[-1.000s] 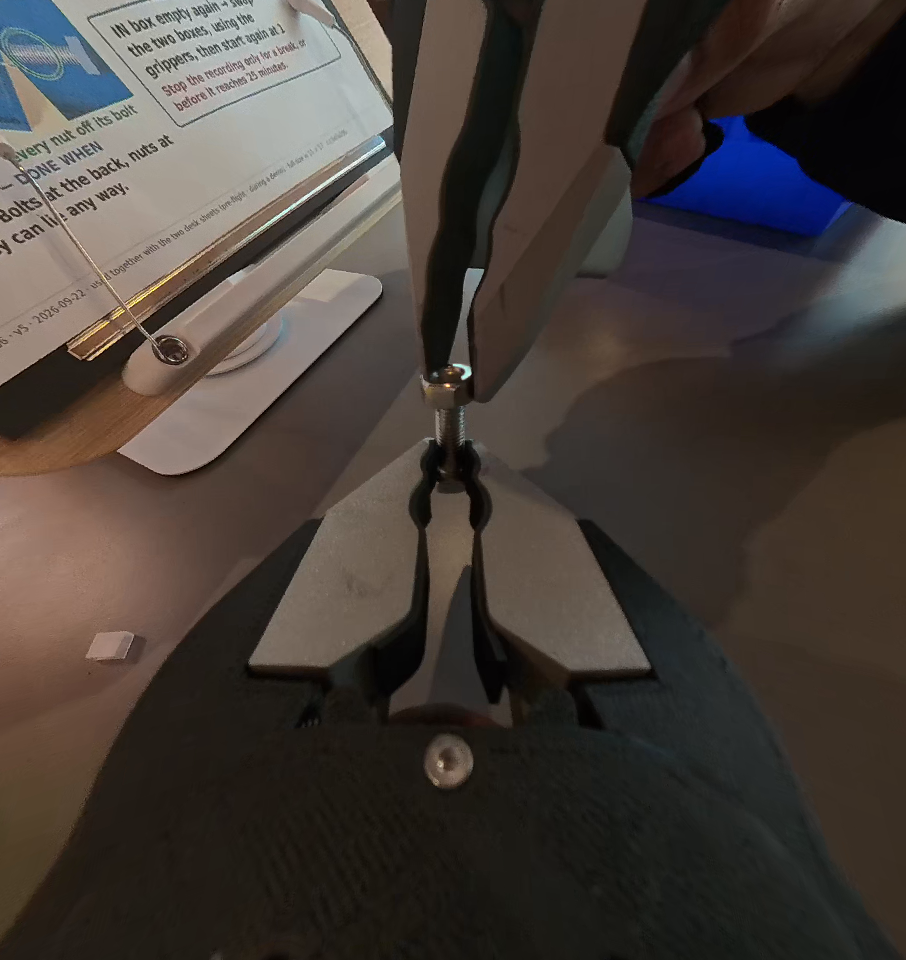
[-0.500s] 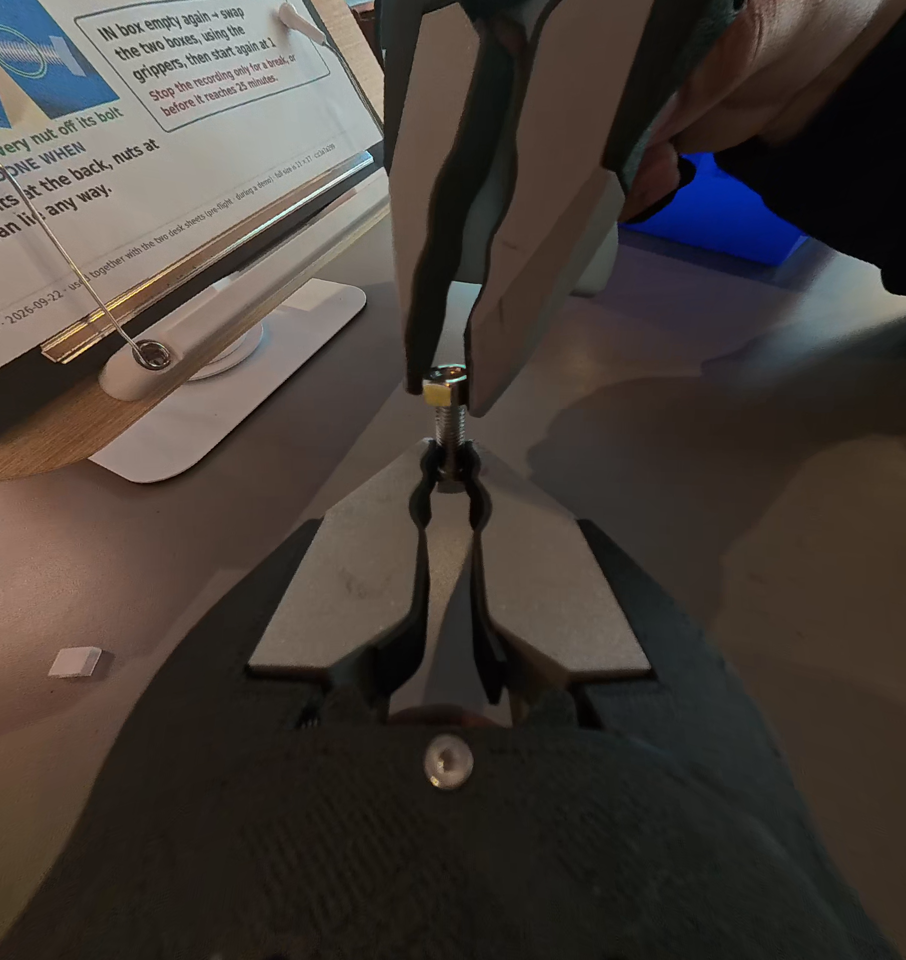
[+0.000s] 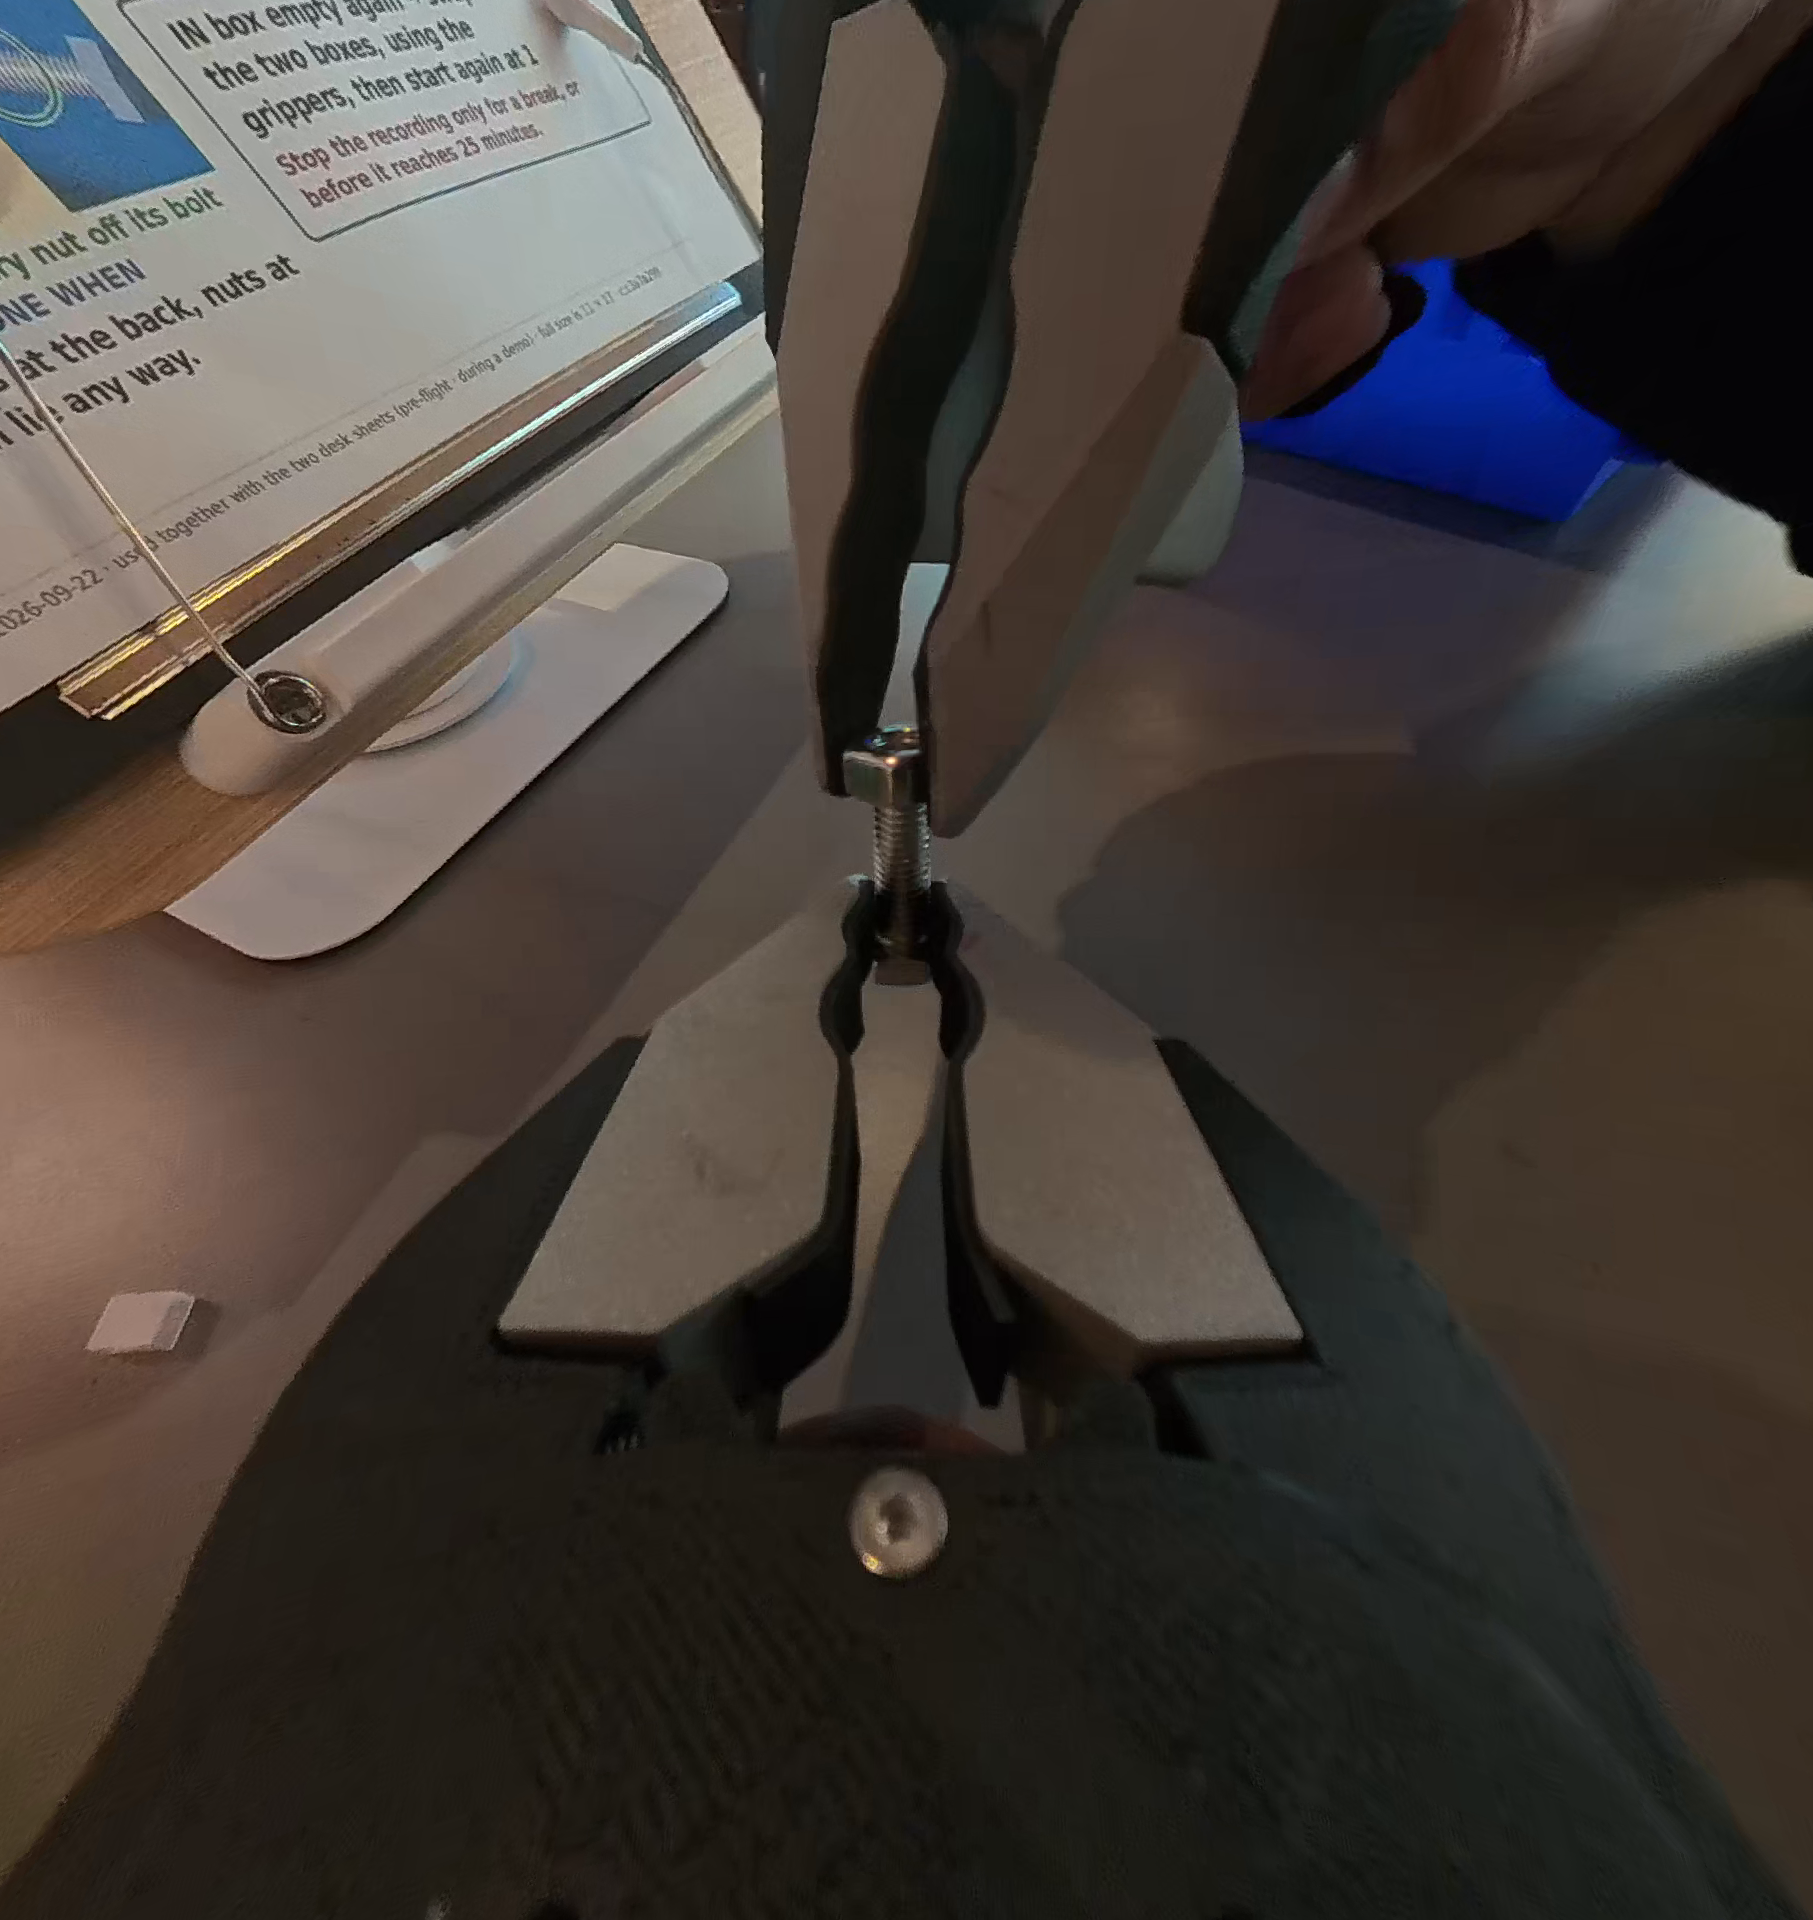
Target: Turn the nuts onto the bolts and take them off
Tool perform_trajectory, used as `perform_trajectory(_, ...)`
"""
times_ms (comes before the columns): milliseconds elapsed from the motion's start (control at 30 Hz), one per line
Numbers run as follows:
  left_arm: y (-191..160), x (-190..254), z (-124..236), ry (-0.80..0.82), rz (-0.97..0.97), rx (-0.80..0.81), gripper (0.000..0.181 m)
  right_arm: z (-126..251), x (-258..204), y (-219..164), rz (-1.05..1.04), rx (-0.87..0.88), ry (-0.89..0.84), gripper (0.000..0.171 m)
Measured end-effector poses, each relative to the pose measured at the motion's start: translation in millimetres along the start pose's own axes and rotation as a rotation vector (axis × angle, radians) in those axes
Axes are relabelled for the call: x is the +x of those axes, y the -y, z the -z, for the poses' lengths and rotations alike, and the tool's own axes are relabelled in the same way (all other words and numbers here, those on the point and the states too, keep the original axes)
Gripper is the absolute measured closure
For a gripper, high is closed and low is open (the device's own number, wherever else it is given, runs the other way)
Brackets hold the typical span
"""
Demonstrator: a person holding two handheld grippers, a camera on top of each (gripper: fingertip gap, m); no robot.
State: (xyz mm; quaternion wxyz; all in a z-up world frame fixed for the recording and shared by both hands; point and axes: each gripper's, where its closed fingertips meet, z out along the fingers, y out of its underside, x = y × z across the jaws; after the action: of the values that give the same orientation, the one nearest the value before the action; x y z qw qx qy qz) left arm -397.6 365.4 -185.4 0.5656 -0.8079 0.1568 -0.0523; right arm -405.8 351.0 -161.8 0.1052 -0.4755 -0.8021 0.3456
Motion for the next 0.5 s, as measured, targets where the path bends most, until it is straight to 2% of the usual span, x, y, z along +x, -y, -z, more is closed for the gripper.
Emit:
perform_trajectory(133, -1.7, -2.3, -2.3, 0.055, -0.04, -0.025, 0.174, -1.2, 2.9, -1.9, -0.12, -0.052, 0.001, 0.155)
perform_trajectory(500, 2.1, -1.2, -0.9, 0.04, -0.007, -0.002, 0.175, 0.4, 0.5, 1.6, -0.124, -0.061, 0.002, 0.155)
